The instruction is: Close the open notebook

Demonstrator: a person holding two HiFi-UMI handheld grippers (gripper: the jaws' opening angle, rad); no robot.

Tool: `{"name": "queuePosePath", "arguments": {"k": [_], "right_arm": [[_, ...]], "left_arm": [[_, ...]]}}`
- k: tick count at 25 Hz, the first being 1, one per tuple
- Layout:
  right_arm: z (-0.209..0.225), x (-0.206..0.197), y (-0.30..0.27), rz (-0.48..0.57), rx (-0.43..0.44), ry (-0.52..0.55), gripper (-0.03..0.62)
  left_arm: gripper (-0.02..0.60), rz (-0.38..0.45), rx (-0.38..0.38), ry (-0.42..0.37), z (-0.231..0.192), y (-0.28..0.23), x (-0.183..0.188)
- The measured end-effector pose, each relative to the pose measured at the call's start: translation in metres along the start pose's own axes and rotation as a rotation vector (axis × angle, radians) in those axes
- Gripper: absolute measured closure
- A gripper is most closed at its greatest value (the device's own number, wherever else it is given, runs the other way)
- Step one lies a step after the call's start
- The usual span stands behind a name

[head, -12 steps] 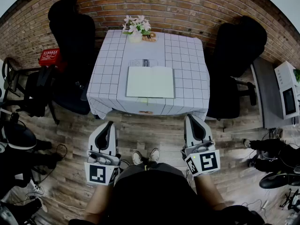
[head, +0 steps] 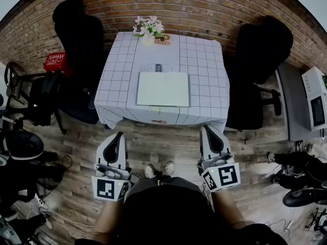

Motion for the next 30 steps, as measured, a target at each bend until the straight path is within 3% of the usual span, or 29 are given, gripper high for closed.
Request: {"name": "queuePosePath", "arguments": {"k": [12,18,30], "right_arm": [[0.022,-0.02,-0.022,-0.033,0.063,-0.024,0.58],[0.033,-0.029,-0.057,-0.074,0.029,-0.014,0.58],[0.03,-0.015,-0.188,-0.106,-0.013,0.038,0.58]], "left_arm": [[0.557,-0.013,0.096,-0.023,-0.014,-0.007,-0.011],[0.557,-0.036,0.065,0.035,-0.037,-0.046,-0.043],[0.557,-0.023,-0.009,0.121,-0.133,-0.148,-0.08]]}}
Point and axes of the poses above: the fingertips, and each gripper's own axes: y backward along the fingers, z to its right, x out of its top, the point moved 5 cm from there along y, backward along the fingers, and after that the axes turned 5 degrees about z, right-handed, at the moved point
